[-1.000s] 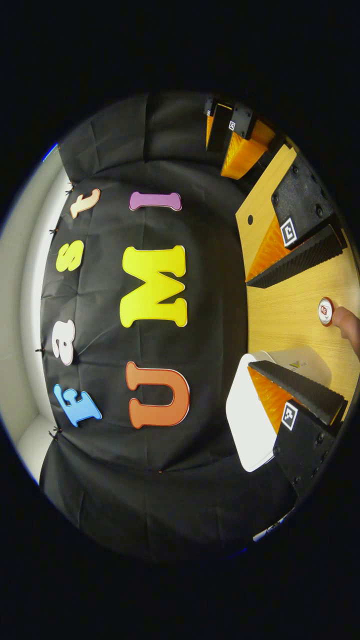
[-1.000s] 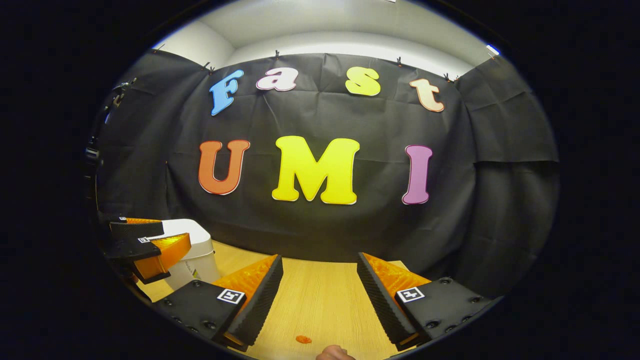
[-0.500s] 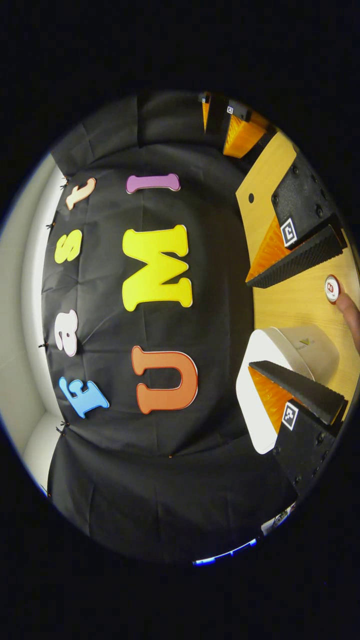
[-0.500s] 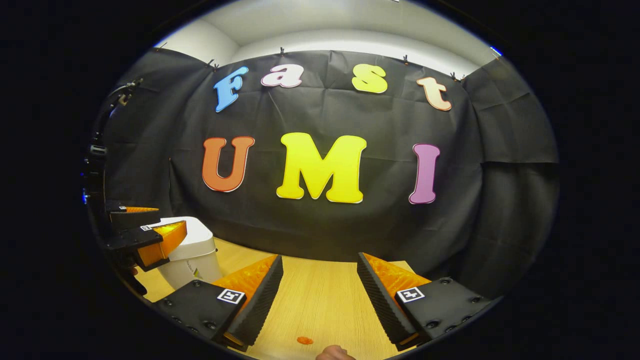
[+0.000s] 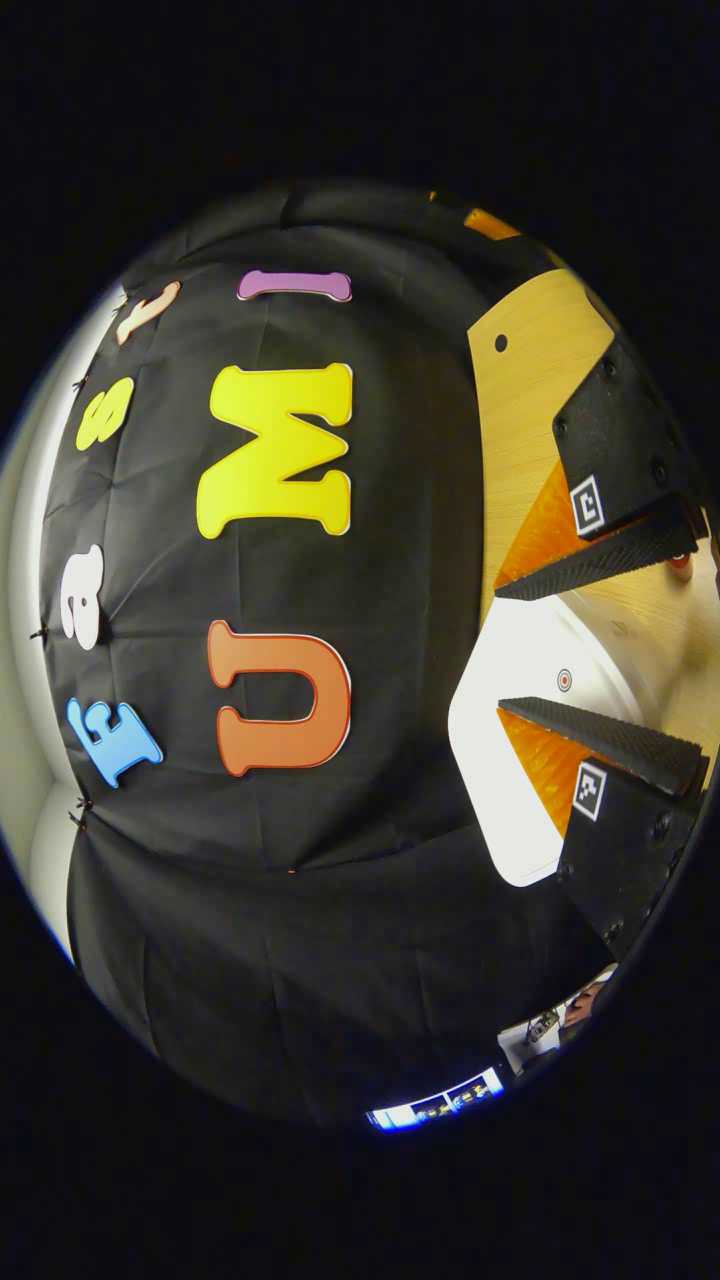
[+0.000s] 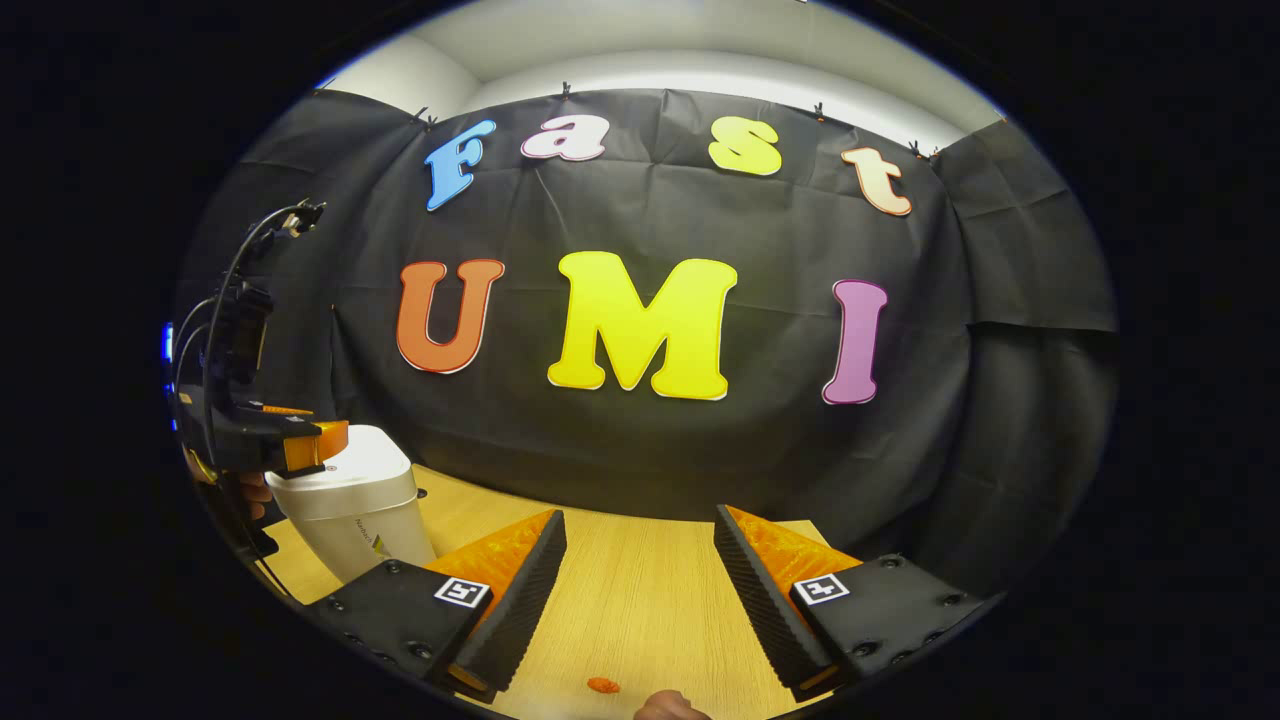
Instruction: Press the lid of the desktop garbage bin to open it, pick up the crumpled paper on the desktop and throw it into the bin, then pick up the pop can on the desktop and drop it into the bin, and finally close the garbage bin lid.
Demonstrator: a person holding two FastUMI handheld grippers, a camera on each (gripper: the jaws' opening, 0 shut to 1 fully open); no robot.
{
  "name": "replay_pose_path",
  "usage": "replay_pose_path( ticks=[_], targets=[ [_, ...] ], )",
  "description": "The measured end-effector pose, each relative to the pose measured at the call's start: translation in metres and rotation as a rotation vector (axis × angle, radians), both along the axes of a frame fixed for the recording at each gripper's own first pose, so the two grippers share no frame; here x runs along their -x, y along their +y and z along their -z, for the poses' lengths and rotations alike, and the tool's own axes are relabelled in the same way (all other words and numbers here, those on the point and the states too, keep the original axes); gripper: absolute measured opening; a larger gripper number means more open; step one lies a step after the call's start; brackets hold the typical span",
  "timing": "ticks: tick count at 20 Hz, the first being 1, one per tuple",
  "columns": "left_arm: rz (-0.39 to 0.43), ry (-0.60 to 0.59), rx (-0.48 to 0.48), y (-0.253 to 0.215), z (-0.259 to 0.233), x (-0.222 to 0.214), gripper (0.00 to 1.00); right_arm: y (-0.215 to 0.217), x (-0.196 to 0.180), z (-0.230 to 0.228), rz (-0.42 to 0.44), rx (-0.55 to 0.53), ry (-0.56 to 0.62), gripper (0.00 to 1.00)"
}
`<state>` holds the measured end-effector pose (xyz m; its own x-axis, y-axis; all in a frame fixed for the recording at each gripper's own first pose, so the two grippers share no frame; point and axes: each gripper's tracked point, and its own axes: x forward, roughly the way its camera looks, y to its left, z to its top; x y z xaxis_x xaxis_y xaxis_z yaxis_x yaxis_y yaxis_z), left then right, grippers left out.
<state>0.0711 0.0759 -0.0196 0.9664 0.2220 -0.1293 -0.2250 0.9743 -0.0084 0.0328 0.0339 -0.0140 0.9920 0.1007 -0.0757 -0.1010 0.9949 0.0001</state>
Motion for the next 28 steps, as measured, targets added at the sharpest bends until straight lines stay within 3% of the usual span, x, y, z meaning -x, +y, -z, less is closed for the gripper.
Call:
replay_pose_path(
  ticks=[2,3,4,5,6,9,11,14,20,28],
  targets=[
    [-0.029,0.030,0.021,0.010,0.007,-0.005,0.61,0.003,-0.005,0.003,-0.009,-0.001,0.007,0.94],
    [-0.038,0.050,0.033,0.013,0.012,-0.005,0.45,0.005,-0.008,0.003,-0.013,-0.003,0.012,0.94],
    [-0.041,0.064,0.042,0.014,0.015,-0.004,0.55,0.007,-0.009,0.004,-0.019,-0.002,0.014,0.94],
    [-0.047,0.076,0.046,0.015,0.018,-0.005,0.41,0.009,-0.011,0.006,-0.026,-0.001,0.017,0.94],
    [-0.047,0.088,0.047,0.015,0.021,-0.006,0.38,0.010,-0.013,0.009,-0.030,0.000,0.023,0.94],
    [-0.057,0.123,0.047,0.018,0.029,-0.015,0.16,0.013,-0.017,0.014,-0.044,-0.001,0.038,0.93],
    [-0.076,0.151,0.051,0.022,0.036,-0.017,0.08,0.013,-0.020,0.016,-0.049,0.000,0.042,0.94],
    [-0.093,0.176,0.087,0.021,0.041,-0.016,0.03,0.010,-0.024,0.019,-0.048,-0.008,0.049,0.94],
    [-0.138,0.221,0.075,0.024,0.051,-0.015,0.04,0.007,-0.028,0.033,-0.054,-0.043,0.092,0.94],
    [-0.147,0.200,-0.022,0.023,0.040,-0.017,0.04,0.002,-0.022,0.035,-0.083,-0.038,0.084,0.94]
  ],
)
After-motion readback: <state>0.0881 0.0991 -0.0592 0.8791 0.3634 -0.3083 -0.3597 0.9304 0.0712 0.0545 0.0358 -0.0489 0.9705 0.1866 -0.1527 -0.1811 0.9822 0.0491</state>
